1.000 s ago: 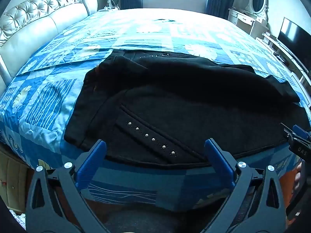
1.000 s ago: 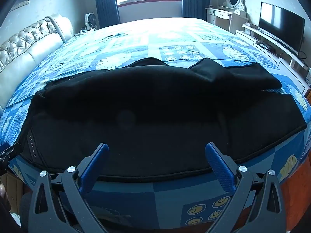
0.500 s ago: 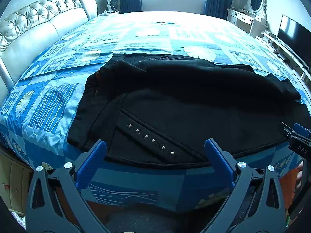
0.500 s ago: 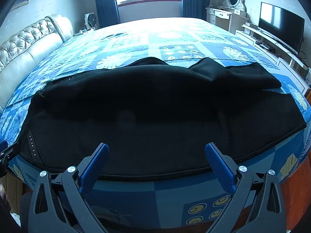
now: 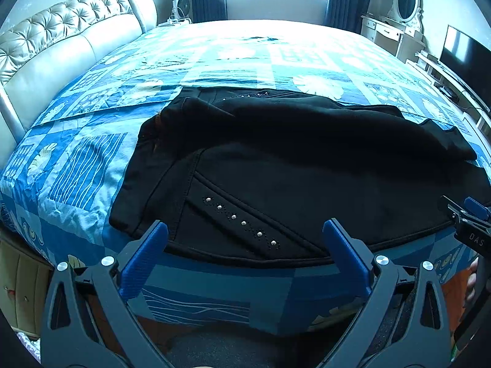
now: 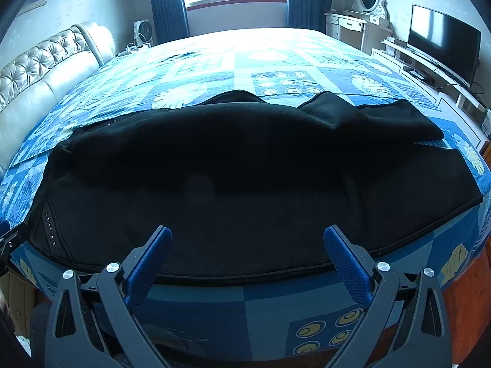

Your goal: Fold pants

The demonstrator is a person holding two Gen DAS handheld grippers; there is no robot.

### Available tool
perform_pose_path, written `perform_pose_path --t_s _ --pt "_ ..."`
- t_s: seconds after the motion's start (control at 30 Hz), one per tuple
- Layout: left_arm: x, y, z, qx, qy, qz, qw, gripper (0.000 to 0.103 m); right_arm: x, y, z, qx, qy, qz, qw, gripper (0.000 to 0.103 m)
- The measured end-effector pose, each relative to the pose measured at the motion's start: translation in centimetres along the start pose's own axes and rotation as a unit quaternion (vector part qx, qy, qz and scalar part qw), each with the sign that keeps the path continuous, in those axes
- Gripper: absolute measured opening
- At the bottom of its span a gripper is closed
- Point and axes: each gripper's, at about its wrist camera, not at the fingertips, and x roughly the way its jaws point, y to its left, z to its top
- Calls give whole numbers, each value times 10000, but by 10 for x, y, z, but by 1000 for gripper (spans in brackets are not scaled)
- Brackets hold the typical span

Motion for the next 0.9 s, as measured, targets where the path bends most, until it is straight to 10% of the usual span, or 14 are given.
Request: perform_pose_path --t_s 0.9 --pt "1 1 -2 -48 10 52 10000 101 3 2 -2 -30 60 12 10000 99"
